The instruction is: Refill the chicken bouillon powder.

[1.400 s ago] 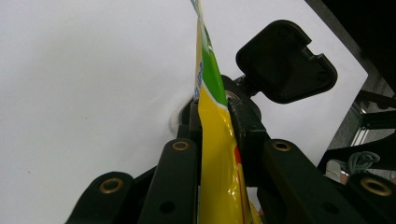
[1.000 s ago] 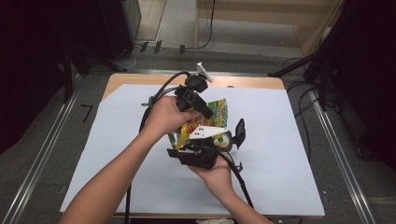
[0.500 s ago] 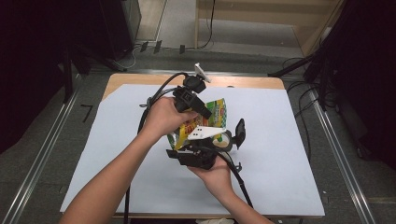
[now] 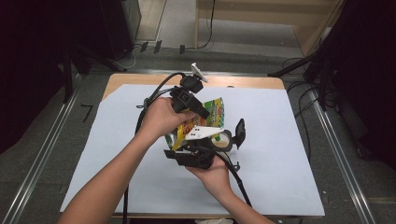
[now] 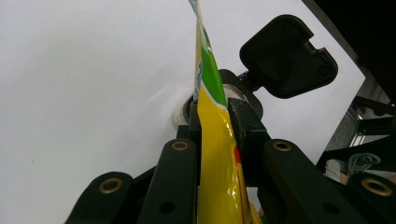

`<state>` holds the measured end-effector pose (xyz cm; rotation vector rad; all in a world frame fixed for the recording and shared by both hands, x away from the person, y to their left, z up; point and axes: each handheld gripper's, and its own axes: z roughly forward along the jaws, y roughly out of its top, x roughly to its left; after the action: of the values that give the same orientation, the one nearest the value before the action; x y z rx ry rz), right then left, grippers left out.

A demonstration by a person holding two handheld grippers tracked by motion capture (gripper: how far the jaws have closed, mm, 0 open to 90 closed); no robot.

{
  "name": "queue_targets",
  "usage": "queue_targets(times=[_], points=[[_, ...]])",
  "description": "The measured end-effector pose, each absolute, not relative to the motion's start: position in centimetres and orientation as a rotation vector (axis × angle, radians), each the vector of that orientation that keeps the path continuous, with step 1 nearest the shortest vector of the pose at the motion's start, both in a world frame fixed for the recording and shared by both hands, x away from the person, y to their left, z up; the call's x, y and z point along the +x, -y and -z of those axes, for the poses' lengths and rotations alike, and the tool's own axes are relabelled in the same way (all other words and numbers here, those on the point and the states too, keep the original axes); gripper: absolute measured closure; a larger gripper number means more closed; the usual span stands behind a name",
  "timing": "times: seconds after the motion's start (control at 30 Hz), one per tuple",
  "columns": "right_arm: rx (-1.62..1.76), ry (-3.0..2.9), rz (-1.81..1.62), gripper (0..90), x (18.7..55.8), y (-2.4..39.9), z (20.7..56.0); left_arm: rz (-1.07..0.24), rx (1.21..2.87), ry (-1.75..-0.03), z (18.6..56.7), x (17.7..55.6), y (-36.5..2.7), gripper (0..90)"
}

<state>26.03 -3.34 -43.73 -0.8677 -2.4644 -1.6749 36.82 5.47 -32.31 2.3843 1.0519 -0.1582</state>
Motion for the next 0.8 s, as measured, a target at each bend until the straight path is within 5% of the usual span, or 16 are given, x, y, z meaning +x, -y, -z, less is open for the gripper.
queue_targets(times=[0.8], points=[[-0.858,2.471,1.669,66.5,26.06,3.37,43.77,0.158,2.391,-1.054,32.4,36.83,-5.47,81.0]])
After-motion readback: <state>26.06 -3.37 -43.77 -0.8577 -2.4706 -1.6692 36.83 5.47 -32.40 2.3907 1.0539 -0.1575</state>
